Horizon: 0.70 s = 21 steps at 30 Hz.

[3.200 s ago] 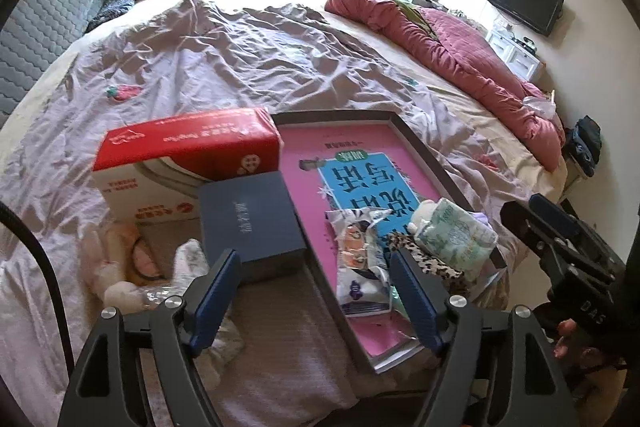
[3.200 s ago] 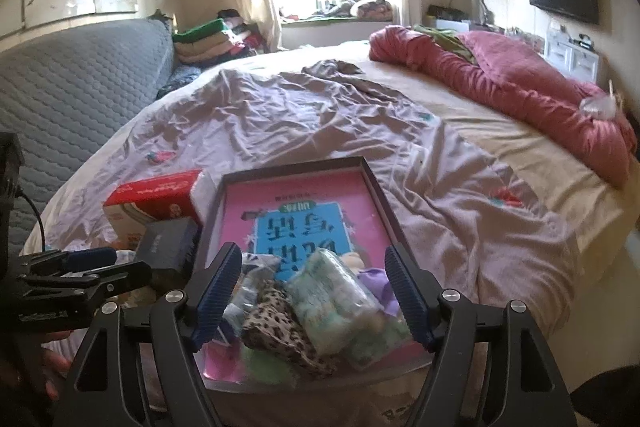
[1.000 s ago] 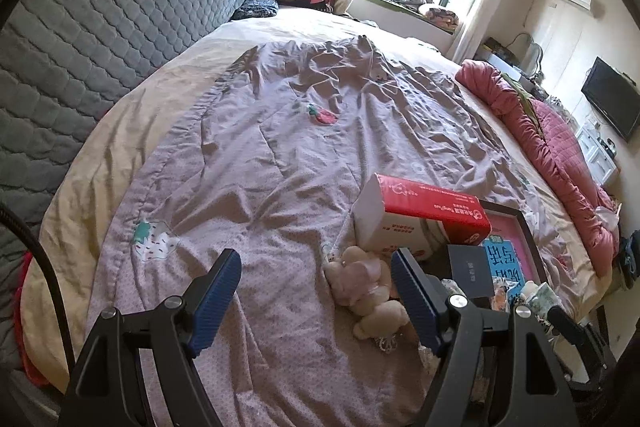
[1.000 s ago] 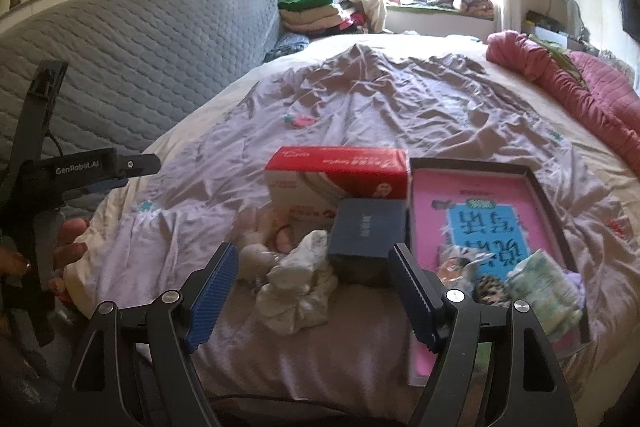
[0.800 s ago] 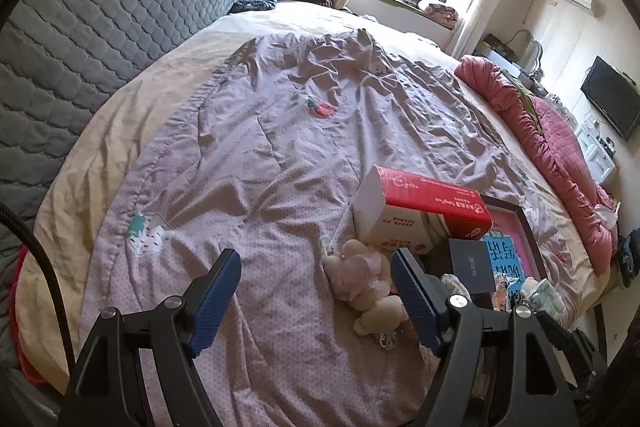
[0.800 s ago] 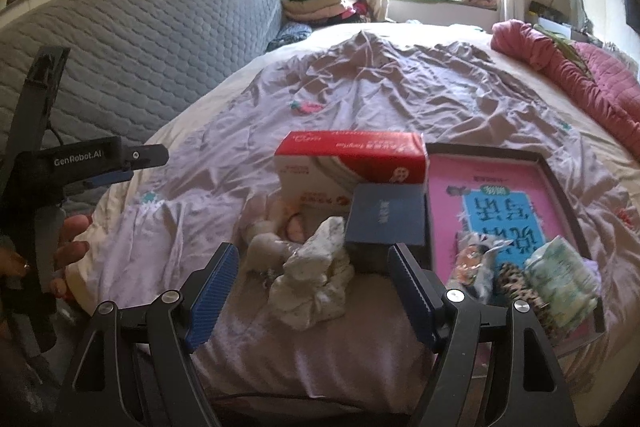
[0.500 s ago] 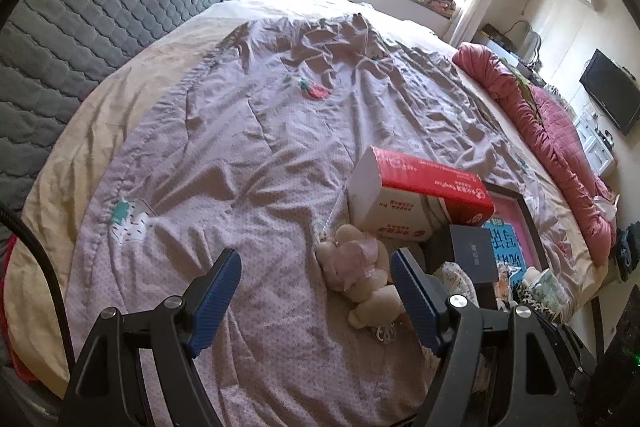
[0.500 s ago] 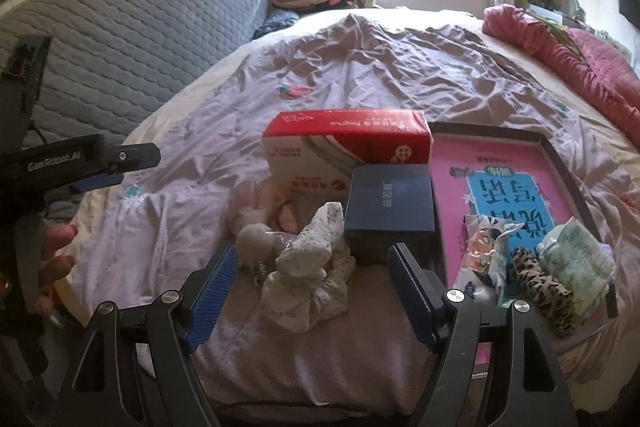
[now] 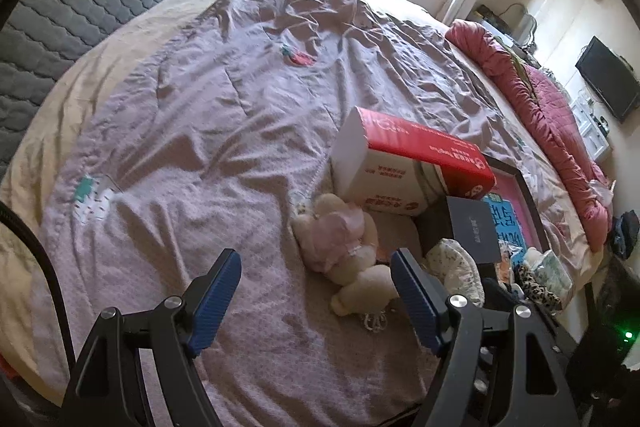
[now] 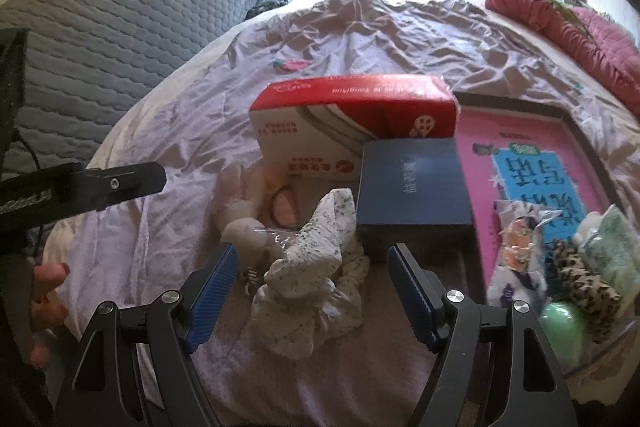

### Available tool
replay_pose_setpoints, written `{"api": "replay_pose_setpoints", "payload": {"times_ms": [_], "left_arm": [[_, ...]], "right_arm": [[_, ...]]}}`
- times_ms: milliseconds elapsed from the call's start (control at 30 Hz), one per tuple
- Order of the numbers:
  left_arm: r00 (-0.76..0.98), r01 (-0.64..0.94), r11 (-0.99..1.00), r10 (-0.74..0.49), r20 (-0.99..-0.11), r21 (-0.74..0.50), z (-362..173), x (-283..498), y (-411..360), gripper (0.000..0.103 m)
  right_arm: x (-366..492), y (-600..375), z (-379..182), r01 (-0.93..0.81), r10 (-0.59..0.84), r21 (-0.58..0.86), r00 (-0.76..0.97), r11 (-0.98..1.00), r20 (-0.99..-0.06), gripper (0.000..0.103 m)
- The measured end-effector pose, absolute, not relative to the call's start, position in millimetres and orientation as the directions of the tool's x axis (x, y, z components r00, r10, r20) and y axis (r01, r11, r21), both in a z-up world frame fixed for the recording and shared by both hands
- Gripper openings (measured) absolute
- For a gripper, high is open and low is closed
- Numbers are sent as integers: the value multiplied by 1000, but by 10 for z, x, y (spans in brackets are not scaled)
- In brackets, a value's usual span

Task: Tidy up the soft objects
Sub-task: 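Grasp the white lace cloth with the right tool while the left tool approaches the plush bunny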

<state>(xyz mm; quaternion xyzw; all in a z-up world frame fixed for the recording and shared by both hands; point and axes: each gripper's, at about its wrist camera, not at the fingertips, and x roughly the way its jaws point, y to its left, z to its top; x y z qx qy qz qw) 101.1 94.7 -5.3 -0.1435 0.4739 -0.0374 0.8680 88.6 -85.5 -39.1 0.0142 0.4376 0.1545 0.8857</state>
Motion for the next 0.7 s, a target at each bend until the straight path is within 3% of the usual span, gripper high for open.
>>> {"api": "replay_pose_setpoints", "payload": {"times_ms": [167, 367, 700], "left_arm": [[535, -60, 952, -222, -815, -299, -127, 1044, 853, 77], [517, -60, 947, -242, -821, -316, -255, 1105, 751, 77], [501, -83, 942, -243, -831, -326, -398, 1176, 682, 77]], "right_arm": [[963, -883, -548, -263, 296, 177, 534, 948, -792, 44], [985, -998, -609, -293, 307, 172, 516, 940, -800, 26], [888, -1394, -636, -293, 283, 143, 520, 945, -806, 16]]}}
